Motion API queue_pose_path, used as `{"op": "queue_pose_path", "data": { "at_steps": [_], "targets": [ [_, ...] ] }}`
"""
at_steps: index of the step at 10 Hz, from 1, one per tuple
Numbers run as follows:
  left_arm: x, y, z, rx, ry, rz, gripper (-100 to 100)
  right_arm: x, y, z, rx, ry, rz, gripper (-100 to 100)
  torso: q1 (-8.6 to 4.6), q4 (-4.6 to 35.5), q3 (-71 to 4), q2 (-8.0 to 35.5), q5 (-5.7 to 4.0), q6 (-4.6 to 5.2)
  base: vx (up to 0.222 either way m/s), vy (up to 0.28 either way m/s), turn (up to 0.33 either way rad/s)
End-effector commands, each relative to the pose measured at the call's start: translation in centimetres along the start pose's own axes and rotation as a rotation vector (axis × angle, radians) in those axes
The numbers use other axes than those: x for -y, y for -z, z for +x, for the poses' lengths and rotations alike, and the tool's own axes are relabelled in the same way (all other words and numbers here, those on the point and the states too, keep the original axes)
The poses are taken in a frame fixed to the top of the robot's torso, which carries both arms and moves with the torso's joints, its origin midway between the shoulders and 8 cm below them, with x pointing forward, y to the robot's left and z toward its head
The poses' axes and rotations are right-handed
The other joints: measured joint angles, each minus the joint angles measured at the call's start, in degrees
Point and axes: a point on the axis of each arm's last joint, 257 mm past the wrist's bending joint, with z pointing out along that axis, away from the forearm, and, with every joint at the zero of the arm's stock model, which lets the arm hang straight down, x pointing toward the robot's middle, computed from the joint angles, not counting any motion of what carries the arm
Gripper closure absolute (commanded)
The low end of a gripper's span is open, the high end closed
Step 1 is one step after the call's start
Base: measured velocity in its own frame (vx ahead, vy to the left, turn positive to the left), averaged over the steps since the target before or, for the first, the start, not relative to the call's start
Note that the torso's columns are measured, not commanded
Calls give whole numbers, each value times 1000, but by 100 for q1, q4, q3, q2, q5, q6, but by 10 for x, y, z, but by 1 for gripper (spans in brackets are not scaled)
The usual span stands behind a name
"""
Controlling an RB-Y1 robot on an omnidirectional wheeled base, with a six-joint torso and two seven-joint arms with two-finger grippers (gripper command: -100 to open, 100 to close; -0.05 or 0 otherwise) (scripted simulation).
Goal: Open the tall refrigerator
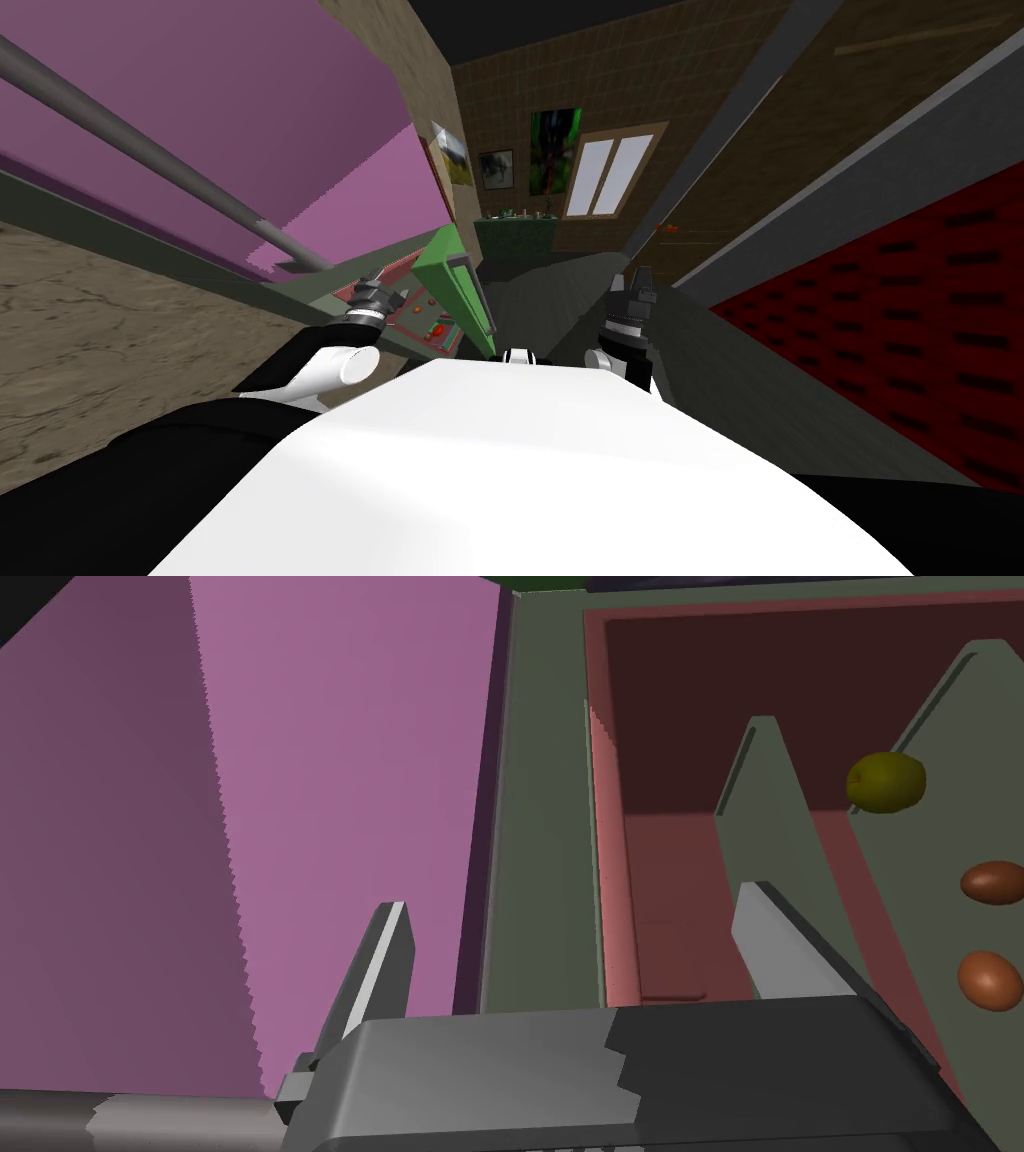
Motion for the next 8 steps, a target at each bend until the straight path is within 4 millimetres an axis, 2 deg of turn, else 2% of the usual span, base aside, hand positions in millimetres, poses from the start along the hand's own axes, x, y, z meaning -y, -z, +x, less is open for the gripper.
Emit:
{"op": "queue_pose_path", "data": {
  "at_steps": [1,2,3,5,6,7,8],
  "targets": [
    [25,5,15,-30,-16,51,-100,0,0,0,0,0,0,0,1,-1,-2,-3,1,1,6,-9,1],
    [31,7,19,-38,-19,62,-100,0,0,0,0,0,0,0,-4,-1,-3,-4,-1,0,0,0,0],
    [26,6,16,-32,-16,51,-100,0,0,0,0,0,0,0,-11,-2,-3,-5,-3,0,0,0,0],
    [36,8,9,-28,-18,54,-100,0,0,0,0,0,0,0,-12,-6,-15,-25,-4,1,44,-18,-9],
    [34,7,11,-29,-18,56,-100,0,0,0,0,0,0,0,-27,-5,-10,-14,-7,0,11,-22,4],
    [29,6,15,-32,-17,54,100,0,0,0,0,0,0,0,-19,-1,-2,-3,-6,1,-10,18,-2],
    [31,7,13,-30,-16,53,100,0,0,0,0,0,0,0,-4,1,3,4,-1,0,-8,13,1]
  ]
}}
